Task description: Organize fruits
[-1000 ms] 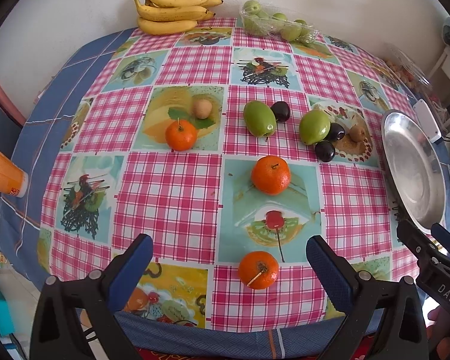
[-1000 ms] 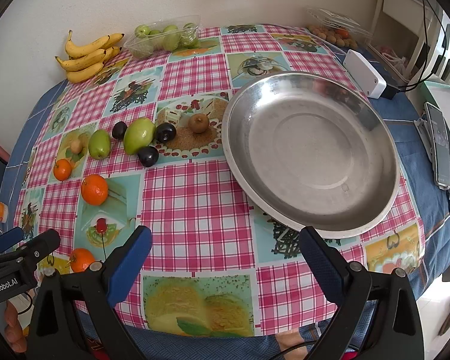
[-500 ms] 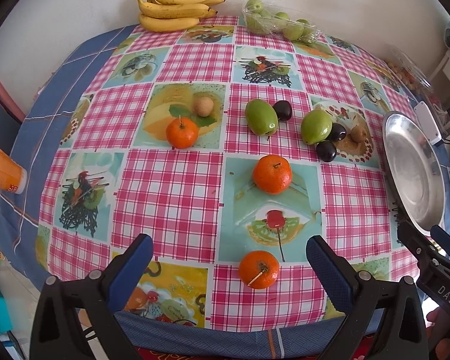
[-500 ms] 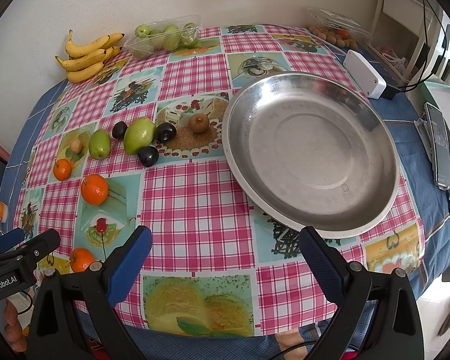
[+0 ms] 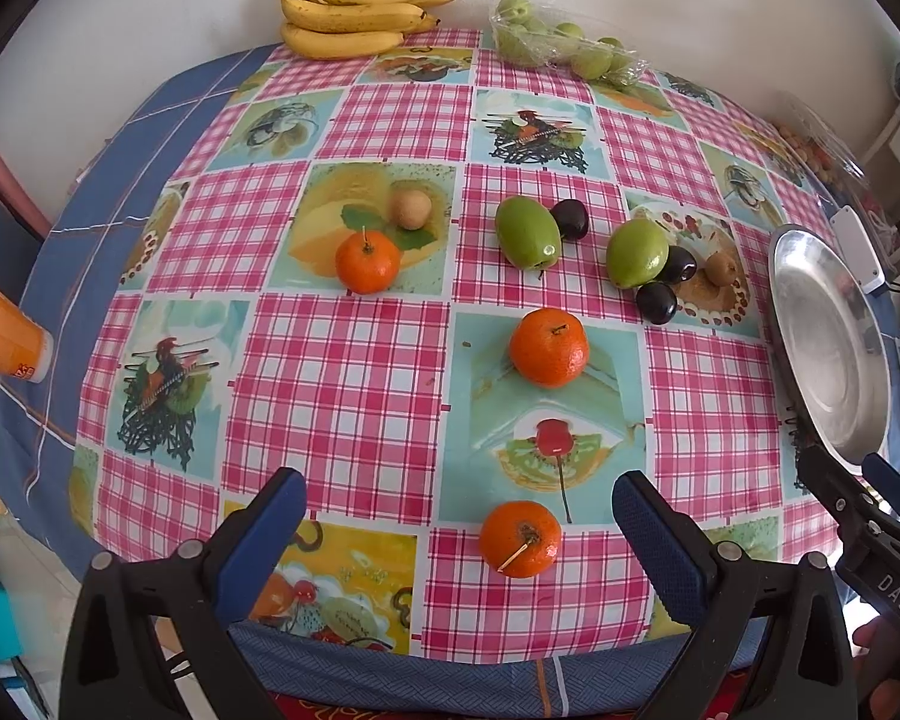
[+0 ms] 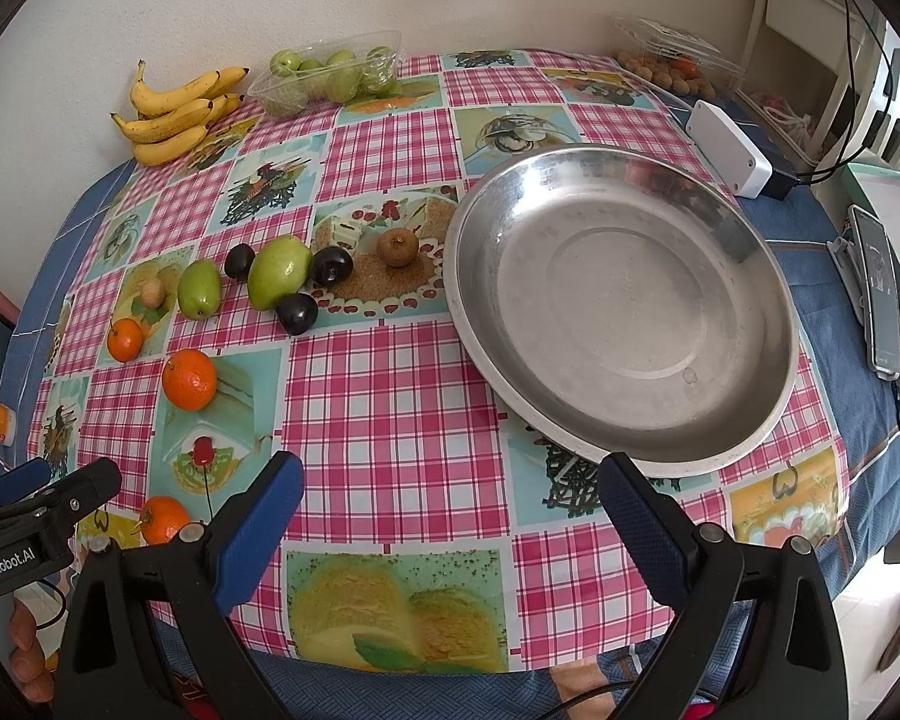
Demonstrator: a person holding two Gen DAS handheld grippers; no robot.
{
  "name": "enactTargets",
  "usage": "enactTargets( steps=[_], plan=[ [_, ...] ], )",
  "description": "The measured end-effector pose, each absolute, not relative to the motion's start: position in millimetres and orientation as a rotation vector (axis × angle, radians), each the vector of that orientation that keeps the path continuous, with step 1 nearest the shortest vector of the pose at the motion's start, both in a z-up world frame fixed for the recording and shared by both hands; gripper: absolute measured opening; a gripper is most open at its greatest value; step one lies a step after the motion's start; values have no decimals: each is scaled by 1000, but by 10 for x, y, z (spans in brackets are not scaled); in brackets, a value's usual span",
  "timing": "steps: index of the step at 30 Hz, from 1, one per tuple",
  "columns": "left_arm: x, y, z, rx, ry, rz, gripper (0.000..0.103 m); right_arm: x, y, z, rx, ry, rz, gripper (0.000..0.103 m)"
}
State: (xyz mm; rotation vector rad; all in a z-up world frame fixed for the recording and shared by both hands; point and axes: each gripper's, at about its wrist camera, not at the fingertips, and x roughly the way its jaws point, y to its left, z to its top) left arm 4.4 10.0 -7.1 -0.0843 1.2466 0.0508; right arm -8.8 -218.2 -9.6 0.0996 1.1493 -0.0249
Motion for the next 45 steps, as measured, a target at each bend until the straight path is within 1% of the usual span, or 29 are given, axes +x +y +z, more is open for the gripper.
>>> enactTargets(
  steps=[35,39,45],
  plan=[
    [40,133,-55,-97,1238,59,103,-100,-2146,-34,88,1147,-20,98],
    [39,168,-19,-129,1229,21,103,-105,-2072,-26,98,1148,34,98],
    [67,238,49,-89,1220,6,103,-93,-1851,-74,119,1177,150,98]
  ],
)
